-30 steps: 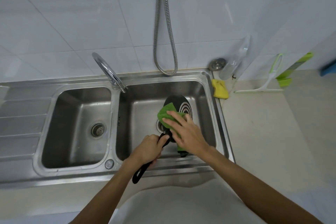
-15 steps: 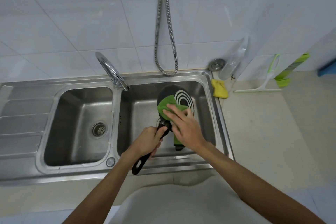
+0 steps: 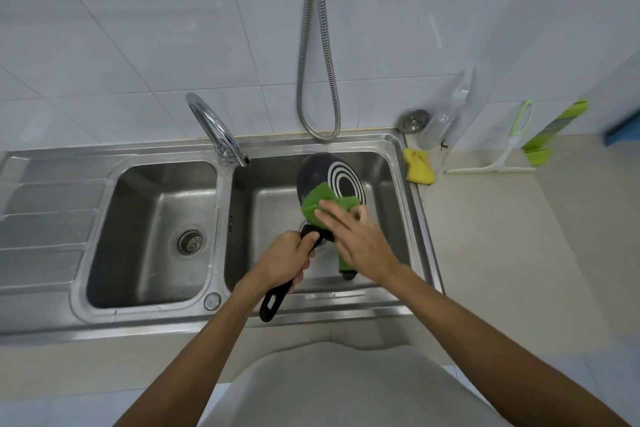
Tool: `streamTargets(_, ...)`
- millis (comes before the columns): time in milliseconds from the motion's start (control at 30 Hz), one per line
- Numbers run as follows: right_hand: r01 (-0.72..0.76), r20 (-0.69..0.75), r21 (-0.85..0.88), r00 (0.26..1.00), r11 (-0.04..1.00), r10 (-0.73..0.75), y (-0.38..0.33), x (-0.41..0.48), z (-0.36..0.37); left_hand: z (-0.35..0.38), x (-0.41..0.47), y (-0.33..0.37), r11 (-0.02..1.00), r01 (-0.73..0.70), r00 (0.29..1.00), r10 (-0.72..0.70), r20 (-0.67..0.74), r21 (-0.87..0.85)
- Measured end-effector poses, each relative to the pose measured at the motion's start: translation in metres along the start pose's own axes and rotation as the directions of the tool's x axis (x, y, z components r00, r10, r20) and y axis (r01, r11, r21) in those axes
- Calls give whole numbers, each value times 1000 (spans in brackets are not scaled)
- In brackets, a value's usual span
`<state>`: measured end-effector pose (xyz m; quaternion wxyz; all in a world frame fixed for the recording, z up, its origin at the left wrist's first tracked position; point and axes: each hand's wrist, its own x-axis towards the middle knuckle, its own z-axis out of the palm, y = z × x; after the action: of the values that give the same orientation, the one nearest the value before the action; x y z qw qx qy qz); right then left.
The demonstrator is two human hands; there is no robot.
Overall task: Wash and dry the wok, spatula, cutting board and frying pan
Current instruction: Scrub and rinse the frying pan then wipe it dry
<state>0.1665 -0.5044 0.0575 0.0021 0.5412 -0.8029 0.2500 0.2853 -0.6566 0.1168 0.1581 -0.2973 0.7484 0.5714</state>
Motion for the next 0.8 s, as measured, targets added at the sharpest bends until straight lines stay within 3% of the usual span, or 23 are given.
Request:
streamTargets(33, -103, -45, 17, 994, 995, 103, 11, 3, 0, 0, -3, -2, 999, 14, 1000, -13, 15, -34)
streamTargets(100, -410, -110, 164, 896, 897, 430, 37, 11, -6, 0, -9, -7, 998, 13, 999, -11, 43, -58)
streamTargets(200, -552, -48, 315, 803, 772, 594, 54, 15, -13, -3, -12, -8, 997, 11, 997, -6, 72, -73)
streamTargets(300, -463, -87, 315, 855, 828, 511, 12, 11, -6, -2, -3, -2, 992, 7, 999, -2, 37, -126)
streamTargets(400, -267, -72, 250, 953, 931, 293, -28, -1, 3, 1, 4, 1, 973, 12, 1000, -11, 5, -233)
streamTargets(467, -181, -87, 197, 976, 964, 201, -20, 2, -1, 2, 4, 0, 958, 13, 1000, -10, 13, -285)
streamTargets(533, -336, -130, 244, 918, 910, 374, -3, 7, -8, 2, 1, -4, 948, 17, 999, -7, 33, -319)
streamTargets(600, -529, -142, 333, 791, 781, 596, 14, 9, -10, 4, -3, -8, 944, 13, 999, 2, 45, -329)
streamTargets(667, -569, -147, 332, 757, 753, 637, 4, 6, -4, 7, -5, -11, 942, 5, 999, 9, 39, -337)
streamTargets(800, -272, -153, 160, 943, 949, 296, -36, -15, 13, 18, -3, -14, 921, -12, 999, 25, 29, -389)
